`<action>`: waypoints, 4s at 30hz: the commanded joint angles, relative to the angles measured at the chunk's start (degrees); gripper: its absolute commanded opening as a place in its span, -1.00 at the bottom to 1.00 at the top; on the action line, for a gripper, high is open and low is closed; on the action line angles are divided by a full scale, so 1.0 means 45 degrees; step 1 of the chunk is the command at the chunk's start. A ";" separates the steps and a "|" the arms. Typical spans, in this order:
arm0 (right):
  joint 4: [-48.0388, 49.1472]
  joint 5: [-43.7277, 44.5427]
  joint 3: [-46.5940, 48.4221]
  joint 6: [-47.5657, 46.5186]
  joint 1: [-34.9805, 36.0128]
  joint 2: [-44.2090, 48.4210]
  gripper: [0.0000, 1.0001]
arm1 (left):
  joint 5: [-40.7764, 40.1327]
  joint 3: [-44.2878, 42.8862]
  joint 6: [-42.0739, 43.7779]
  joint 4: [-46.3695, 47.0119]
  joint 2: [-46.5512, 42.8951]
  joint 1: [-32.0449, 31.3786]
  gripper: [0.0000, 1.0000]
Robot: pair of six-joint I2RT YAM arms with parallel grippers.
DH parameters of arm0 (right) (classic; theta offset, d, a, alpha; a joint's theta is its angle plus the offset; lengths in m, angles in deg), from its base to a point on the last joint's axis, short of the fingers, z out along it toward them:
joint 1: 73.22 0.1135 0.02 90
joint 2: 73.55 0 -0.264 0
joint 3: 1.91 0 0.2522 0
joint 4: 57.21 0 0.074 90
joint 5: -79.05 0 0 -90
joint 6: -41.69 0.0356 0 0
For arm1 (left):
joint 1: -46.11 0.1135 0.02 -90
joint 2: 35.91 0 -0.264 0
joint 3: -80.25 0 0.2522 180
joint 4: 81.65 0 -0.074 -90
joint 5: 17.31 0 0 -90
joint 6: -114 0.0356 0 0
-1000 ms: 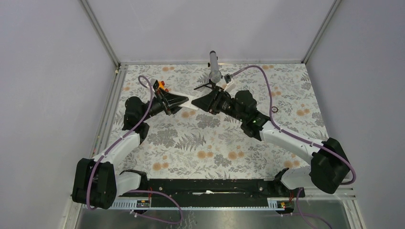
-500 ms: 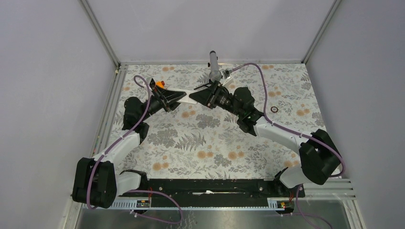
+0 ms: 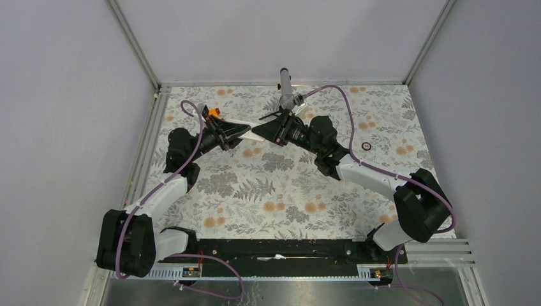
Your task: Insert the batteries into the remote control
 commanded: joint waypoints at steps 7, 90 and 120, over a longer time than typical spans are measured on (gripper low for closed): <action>-0.2126 -0.0710 0.0251 -0.2129 0.0585 0.0573 -0.04 | 0.2246 -0.1078 -0.0711 0.1653 -0.0329 -0.0254 -1.00; -0.5256 -0.3935 -0.0344 -0.6169 -0.0925 0.3999 0.93 | 0.5515 -0.2874 0.6728 -0.3863 -0.0495 0.0003 -1.00; -0.1910 -0.7869 0.0847 -0.4851 -0.0568 0.0429 -0.91 | 0.6369 -0.3424 1.0464 -0.7035 -0.0836 -0.0061 -0.21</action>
